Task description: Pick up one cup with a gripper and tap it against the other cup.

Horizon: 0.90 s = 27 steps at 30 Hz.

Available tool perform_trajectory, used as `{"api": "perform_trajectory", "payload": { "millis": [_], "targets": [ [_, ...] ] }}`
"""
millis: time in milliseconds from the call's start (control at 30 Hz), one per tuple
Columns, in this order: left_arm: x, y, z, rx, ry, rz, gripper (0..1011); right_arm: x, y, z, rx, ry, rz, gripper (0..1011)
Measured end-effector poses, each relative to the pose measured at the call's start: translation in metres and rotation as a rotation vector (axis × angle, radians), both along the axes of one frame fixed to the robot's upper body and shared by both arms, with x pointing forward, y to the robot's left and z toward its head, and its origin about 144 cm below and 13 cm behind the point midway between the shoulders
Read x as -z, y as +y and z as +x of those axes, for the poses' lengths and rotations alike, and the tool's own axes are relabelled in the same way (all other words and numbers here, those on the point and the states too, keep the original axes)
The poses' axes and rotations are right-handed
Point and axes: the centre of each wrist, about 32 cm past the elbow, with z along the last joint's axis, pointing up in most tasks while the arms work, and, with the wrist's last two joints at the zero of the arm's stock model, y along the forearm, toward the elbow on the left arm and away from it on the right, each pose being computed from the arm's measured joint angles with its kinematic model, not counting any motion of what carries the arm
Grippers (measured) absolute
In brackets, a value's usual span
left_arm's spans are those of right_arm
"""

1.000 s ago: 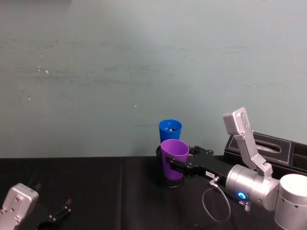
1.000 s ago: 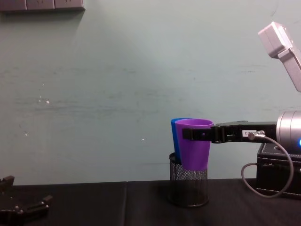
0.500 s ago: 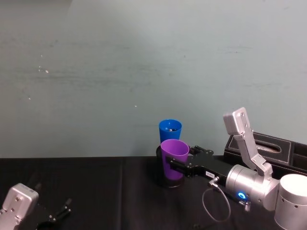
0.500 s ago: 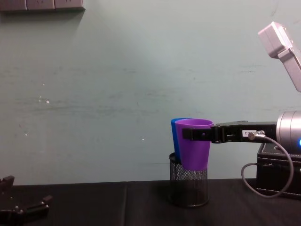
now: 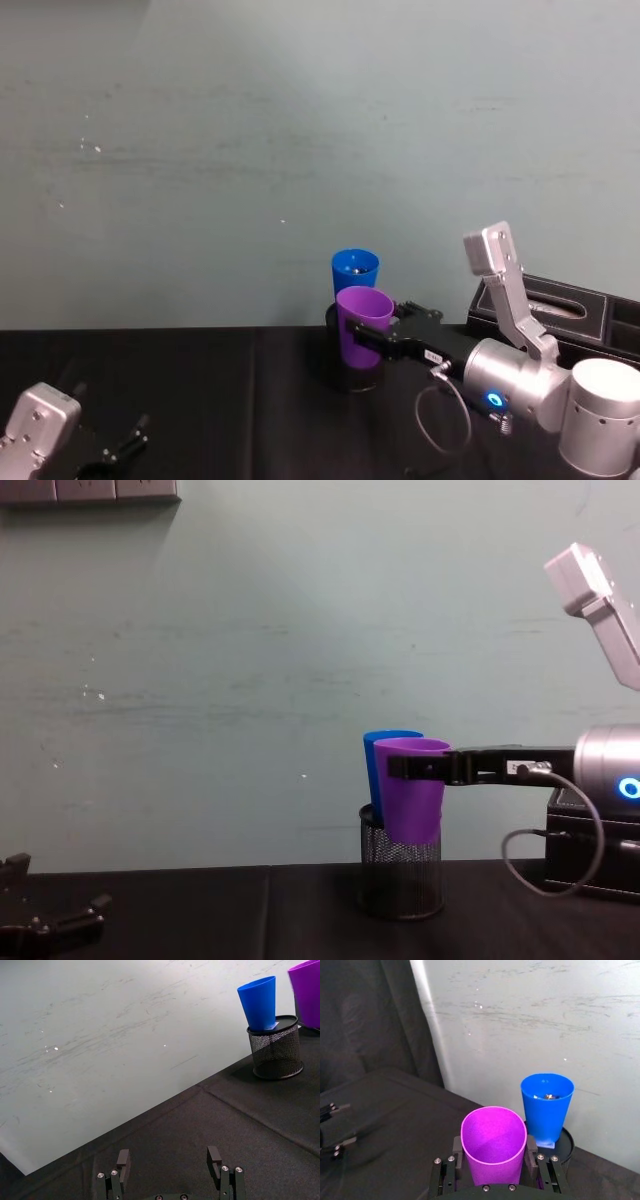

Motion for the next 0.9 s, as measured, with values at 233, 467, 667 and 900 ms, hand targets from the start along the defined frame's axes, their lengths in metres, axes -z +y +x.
{"api": "perform_trajectory", "payload": {
  "millis": [233,467,667,900],
  "targets": [
    [0.0,0.0,0.0,0.0,0.0,0.0,1005,0.002,0.004,0.012,0.021,-0.006,0.012,723],
    [0.0,0.0,0.0,0.0,0.0,0.0,1005,0.002,0.008,0.021,0.027,-0.016,0.016,723],
    [0.0,0.0,0.0,0.0,0.0,0.0,1005,0.002,0.009,0.025,0.029,-0.019,0.016,723],
    [0.0,0.0,0.0,0.0,0.0,0.0,1004,-0.001,0.009,0.029,0.032,-0.026,0.016,723]
  ]
}}
